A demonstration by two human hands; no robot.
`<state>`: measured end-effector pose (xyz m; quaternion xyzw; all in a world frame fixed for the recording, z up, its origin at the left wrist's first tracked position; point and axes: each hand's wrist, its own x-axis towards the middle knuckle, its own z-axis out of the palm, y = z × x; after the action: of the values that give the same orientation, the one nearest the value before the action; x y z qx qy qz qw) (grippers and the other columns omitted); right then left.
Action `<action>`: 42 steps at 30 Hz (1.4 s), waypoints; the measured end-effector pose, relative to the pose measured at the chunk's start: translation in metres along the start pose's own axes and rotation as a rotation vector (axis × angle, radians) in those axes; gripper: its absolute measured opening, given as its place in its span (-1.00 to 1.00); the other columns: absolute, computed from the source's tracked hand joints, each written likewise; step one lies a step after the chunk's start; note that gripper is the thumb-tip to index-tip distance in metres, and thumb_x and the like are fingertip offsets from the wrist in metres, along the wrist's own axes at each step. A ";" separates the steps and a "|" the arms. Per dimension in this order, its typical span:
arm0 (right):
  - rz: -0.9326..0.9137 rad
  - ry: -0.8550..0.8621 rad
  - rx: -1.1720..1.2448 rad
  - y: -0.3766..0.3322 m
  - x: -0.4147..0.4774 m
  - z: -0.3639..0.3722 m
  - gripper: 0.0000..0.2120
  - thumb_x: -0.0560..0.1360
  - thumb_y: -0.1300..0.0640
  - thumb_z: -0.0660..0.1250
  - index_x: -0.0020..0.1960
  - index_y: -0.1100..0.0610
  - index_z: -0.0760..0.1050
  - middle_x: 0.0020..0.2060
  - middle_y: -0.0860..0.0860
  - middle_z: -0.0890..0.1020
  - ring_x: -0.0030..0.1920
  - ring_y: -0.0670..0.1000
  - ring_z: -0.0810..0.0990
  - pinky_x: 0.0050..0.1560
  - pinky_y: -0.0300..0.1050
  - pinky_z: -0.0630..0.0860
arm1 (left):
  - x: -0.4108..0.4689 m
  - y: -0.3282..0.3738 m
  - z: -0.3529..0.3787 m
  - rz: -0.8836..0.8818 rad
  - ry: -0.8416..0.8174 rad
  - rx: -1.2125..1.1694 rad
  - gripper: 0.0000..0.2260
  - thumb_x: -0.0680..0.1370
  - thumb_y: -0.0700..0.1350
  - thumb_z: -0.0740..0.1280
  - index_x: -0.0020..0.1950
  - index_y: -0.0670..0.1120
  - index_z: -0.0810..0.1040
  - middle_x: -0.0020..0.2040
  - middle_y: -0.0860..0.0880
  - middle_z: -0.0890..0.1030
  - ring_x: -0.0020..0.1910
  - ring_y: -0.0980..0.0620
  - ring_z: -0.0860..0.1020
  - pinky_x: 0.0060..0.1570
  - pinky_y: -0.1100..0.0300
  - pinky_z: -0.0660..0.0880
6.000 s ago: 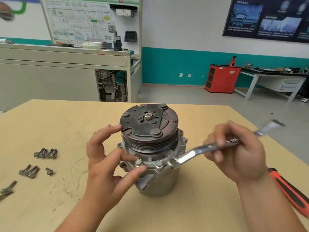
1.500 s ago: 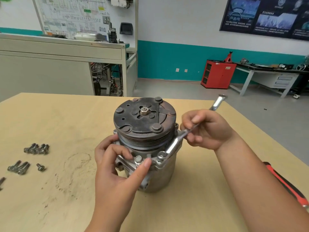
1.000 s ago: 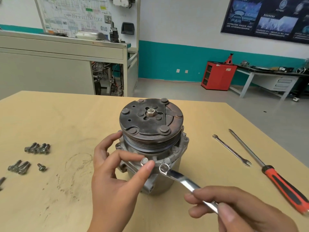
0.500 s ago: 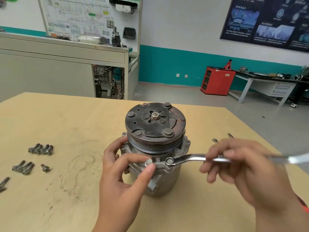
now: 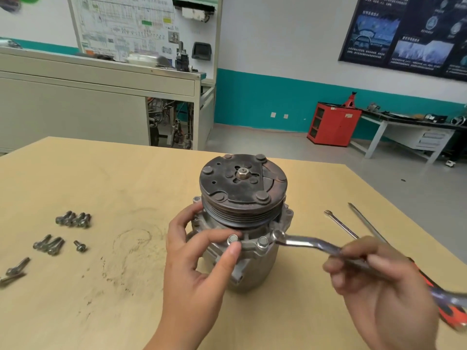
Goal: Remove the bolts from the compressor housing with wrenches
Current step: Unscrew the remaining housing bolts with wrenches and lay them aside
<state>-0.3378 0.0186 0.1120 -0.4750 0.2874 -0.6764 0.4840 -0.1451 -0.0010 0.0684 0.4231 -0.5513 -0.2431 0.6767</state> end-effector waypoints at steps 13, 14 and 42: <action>-0.055 0.019 -0.538 -0.018 -0.033 0.044 -0.62 0.23 0.27 0.10 -0.34 -0.01 0.67 -0.40 0.08 0.68 -0.46 0.04 0.63 -0.50 -0.26 0.50 | -0.004 0.001 0.006 0.013 0.023 0.037 -0.82 0.33 0.22 0.32 -0.12 0.25 0.59 0.26 0.22 0.36 0.36 0.19 0.33 0.20 0.50 0.24; -0.035 -0.005 -0.507 -0.021 -0.027 0.042 -0.63 0.23 0.27 0.09 -0.35 0.03 0.67 -0.43 0.11 0.67 -0.51 0.04 0.61 -0.54 -0.29 0.46 | -0.004 0.001 0.005 0.017 0.016 0.023 -0.83 0.37 0.20 0.29 -0.11 0.26 0.61 0.26 0.23 0.37 0.37 0.19 0.32 0.22 0.49 0.24; 0.021 0.065 -0.262 0.004 -0.035 0.029 -0.65 0.22 0.28 0.09 -0.39 0.12 0.65 -0.44 0.22 0.64 -0.54 0.10 0.60 -0.54 -0.27 0.49 | 0.002 -0.004 0.006 0.060 0.129 0.028 -0.84 0.25 0.18 0.40 -0.25 0.17 0.58 0.21 0.19 0.45 0.22 0.38 0.40 0.02 0.58 0.27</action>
<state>-0.3069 0.0516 0.1075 -0.5088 0.3937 -0.6431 0.4154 -0.1500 -0.0069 0.0666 0.4307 -0.5223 -0.1873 0.7118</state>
